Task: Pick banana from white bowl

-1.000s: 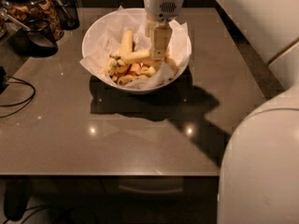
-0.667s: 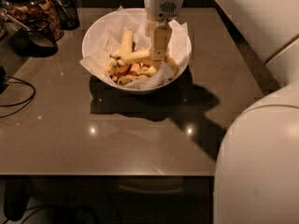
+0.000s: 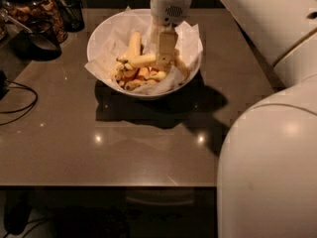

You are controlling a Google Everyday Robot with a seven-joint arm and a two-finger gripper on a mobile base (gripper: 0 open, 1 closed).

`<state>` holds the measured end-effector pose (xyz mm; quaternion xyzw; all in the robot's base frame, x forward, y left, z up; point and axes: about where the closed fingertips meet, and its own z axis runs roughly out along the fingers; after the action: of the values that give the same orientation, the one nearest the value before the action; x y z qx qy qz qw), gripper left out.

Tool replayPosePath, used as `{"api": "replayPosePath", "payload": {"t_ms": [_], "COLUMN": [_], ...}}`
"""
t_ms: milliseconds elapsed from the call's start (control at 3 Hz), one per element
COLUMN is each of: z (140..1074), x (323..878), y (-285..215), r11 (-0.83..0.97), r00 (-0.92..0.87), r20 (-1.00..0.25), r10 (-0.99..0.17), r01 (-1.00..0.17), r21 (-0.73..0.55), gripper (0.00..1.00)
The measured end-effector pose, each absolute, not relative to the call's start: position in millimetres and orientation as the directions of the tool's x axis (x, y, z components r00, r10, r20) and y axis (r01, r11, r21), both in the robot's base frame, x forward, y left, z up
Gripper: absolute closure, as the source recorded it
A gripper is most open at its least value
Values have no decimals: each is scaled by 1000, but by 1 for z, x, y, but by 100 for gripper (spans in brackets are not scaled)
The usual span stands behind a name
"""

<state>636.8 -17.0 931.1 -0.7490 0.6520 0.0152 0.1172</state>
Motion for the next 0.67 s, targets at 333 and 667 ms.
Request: {"api": "replayPosePath", "payload": {"t_ms": [333, 667], "z": [925, 922], "x": [636, 633], "y": [-15, -15], "r11": [-114, -122], "r00": [140, 147], "r20": [-190, -186], "r10": [-972, -971], "r01": [-984, -983], "r21": [-138, -139], "gripper": [41, 60]}}
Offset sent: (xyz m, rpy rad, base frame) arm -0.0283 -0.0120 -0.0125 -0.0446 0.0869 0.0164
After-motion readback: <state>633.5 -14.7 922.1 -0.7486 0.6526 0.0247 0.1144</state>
